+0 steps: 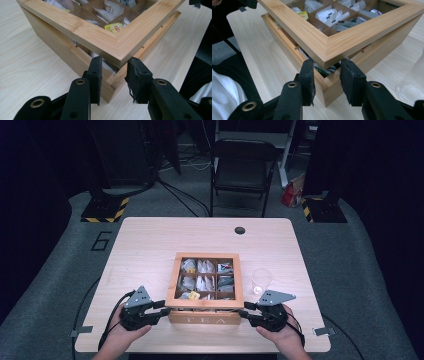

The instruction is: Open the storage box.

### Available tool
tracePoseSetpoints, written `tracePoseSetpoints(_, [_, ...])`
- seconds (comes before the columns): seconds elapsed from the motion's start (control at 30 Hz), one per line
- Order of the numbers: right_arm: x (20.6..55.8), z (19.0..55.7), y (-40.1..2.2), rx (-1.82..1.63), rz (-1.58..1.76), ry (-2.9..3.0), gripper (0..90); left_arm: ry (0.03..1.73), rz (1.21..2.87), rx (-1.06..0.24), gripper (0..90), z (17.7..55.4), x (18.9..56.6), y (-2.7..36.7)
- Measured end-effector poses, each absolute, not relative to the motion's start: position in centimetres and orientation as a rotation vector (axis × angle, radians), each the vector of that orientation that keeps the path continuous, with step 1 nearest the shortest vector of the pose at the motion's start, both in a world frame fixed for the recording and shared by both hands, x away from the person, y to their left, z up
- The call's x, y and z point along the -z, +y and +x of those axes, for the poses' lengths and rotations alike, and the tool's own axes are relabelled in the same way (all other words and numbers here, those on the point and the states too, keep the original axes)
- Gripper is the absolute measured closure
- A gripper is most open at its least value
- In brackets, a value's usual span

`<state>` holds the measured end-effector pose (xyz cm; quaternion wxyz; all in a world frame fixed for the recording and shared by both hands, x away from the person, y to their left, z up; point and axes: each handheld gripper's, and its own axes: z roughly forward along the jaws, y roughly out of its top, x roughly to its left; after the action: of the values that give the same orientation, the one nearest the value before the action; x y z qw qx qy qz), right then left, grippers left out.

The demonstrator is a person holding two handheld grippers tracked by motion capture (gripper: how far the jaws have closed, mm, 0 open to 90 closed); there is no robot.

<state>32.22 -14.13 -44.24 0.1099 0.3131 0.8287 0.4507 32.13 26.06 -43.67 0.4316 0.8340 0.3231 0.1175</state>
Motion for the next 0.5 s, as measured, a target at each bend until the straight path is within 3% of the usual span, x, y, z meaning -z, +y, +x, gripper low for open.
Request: tracePoseSetpoints(0.5, [42.3,32.9,-14.2,-1.348,0.921,2.419,63.1,0.806,2.078,-0.289,64.1,33.0,41.6,26.2])
